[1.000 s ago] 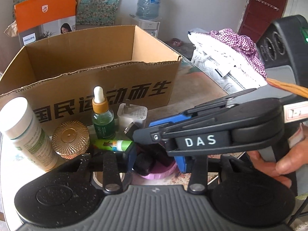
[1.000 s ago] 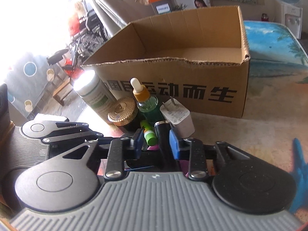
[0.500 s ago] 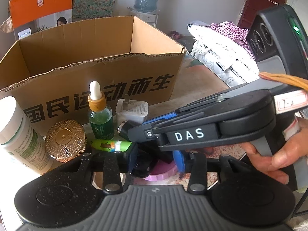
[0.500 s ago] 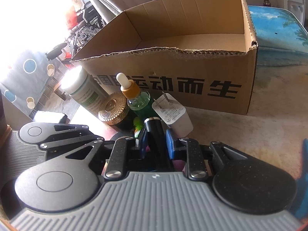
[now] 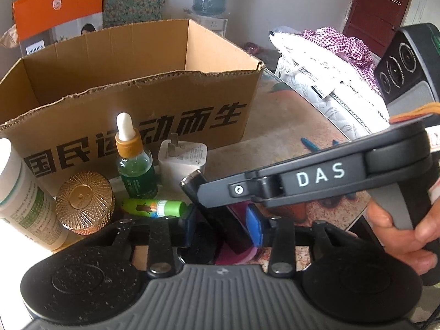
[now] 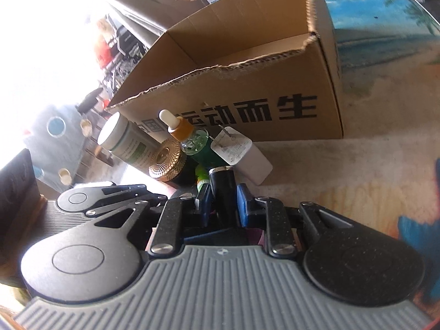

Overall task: Organize rigid objects
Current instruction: 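Reach the right gripper into the pink bowl and grasp a black tube, then lift the black tube with the right gripper and carry it over the cardboard box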

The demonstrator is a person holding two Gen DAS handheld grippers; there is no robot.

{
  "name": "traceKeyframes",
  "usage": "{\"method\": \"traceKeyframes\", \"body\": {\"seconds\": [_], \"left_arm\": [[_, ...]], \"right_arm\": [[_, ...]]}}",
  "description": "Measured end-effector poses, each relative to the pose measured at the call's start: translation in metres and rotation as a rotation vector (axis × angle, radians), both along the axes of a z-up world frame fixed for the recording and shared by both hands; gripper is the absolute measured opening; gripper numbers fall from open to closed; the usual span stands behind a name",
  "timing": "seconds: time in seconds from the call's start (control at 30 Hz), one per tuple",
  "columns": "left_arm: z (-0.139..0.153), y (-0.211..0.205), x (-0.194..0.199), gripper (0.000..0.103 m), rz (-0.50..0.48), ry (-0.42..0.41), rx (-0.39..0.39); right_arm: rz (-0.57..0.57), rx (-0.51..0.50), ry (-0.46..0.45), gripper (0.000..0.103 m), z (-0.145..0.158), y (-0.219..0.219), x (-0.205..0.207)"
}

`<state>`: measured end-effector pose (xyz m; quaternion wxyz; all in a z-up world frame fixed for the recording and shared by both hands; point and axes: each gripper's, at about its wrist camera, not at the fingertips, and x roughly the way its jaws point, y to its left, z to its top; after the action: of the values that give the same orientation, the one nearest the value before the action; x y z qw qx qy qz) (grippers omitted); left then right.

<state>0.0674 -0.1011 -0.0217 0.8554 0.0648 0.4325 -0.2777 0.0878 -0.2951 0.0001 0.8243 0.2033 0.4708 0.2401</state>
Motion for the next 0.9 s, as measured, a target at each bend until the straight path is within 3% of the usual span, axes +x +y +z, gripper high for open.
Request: {"method": "traceKeyframes", "body": {"seconds": [0.13,0.63,0.67,0.73,0.83,0.9], "left_arm": [[0.001,-0.003,-0.005,0.026,0.009,-0.042,0.011],[0.027,-0.003,-0.027,0.018,0.010,-0.162,-0.024],[0.029,-0.002,-0.029,0.012,0.007,-0.165,-0.035],[0.034,0.002,-0.029,0.008,-0.008,-0.143,-0.072],[0.041,0.002,-0.035,0.008,-0.020,-0.165,-0.089],[0.044,0.003,-0.038,0.008,-0.024,-0.192,-0.088]], "right_arm": [[-0.025,0.013,-0.005,0.019,0.000,-0.005,-0.006],[-0.104,0.001,-0.130,0.019,0.027,-0.008,-0.034],[-0.103,-0.006,-0.142,0.019,0.030,-0.006,-0.035],[-0.094,-0.003,-0.161,0.012,0.037,-0.002,-0.039],[-0.072,0.031,-0.179,0.009,0.049,0.005,-0.043],[-0.055,-0.004,-0.215,0.009,0.057,0.015,-0.045]]}}
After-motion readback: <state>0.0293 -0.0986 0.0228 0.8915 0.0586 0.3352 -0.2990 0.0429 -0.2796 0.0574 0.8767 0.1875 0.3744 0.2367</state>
